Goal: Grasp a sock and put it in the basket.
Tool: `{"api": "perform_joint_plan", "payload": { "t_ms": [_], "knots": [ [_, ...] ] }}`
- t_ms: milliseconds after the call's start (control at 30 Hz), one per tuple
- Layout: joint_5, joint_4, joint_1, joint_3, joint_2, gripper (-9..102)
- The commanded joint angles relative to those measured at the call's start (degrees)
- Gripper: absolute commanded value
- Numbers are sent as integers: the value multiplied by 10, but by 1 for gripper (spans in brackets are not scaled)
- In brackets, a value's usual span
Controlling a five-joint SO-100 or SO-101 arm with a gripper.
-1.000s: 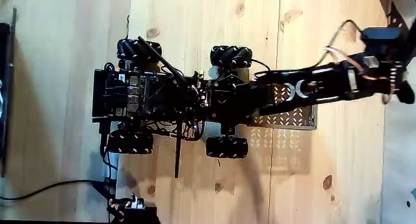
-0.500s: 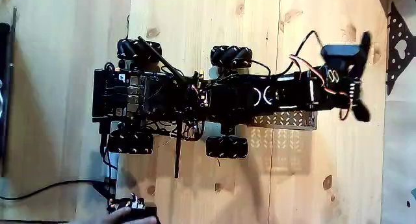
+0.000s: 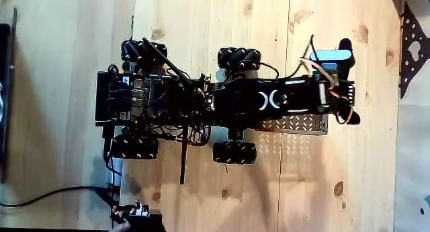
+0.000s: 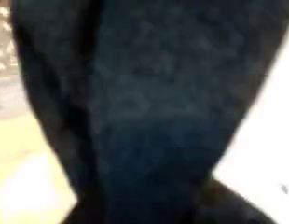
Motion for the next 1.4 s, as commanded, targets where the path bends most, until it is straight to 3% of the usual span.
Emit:
{"api": "perform_joint_plan", "payload": {
  "t_ms": [0,333,600,933,1267,1300,1367],
  "knots": [
    [15,42,-1,-1,-76,0],
    [-14,-141,68,89,-185,0],
    [-102,-126,139,98,-206,0],
    [-183,-54,187,113,-81,0],
    [-198,-120,214,239,-65,0],
    [-211,-126,216,246,-65,1],
    [-227,-127,226,252,-67,16]
  ]
}}
